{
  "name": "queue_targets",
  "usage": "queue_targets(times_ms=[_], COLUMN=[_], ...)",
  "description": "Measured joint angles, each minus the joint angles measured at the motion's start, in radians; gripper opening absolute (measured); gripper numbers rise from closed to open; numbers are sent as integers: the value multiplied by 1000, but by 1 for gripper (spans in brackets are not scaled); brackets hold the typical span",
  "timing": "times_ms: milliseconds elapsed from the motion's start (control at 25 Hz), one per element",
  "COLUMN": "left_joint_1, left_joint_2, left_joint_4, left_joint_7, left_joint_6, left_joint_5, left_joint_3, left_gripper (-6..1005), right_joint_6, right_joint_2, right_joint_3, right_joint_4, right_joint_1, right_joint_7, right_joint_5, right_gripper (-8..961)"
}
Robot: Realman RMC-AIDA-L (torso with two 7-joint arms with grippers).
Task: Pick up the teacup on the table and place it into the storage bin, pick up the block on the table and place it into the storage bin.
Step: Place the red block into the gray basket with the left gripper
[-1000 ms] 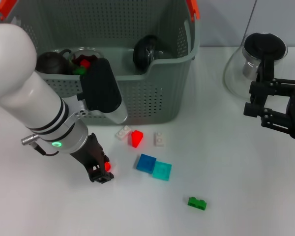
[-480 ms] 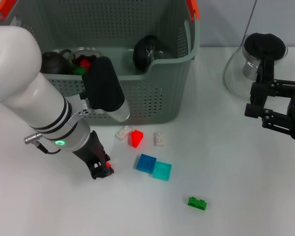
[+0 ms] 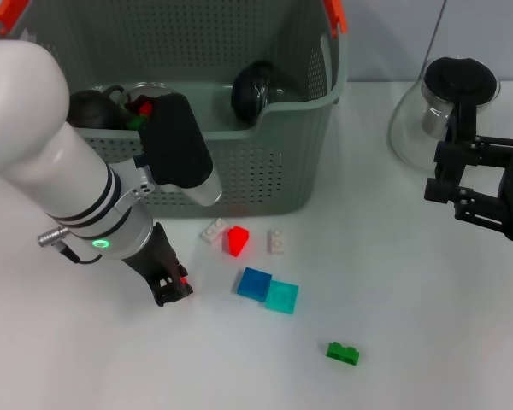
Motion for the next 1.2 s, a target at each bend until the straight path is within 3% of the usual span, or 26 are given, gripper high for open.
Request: queue_targets(times_ms=[200, 360, 440, 520, 680, 800, 1000, 1200], left_joint_1=[0, -28, -47, -62, -64, -58, -56, -56], left_joint_2=[3, 23, 46, 90, 171, 208, 228, 239], left_joint_4=[38, 29, -4, -72, -216, -287, -312, -303], left_joint_7=[21, 125, 171, 223, 303, 362, 386, 299], left_joint_6=[58, 188, 250, 325, 445, 540, 678, 670], left_joint_5=[-3, -55, -93, -160, -324, -405, -540, -774], left_joint_3=[-102, -370, -485, -625, -786, -908, -1053, -1101], left_gripper=[205, 205, 205, 205, 205, 204, 204, 204], right_joint_6=[0, 0, 0, -2, -5, -5, -4, 2], right_joint_2=[0, 0, 0, 0, 0, 0, 0, 0], right_joint_3=[0, 0, 0, 0, 0, 1, 5, 5], right_joint_4=[-2, -3, -2, -2, -2, -4, -3, -5], right_joint_1=[1, 1, 2, 3, 2, 0, -2, -6], right_joint_7=[0, 0, 0, 0, 0, 0, 0, 0], right_joint_5=[0, 3, 3, 4, 5, 5, 5, 2], right_gripper=[518, 518, 518, 518, 518, 518, 518, 518])
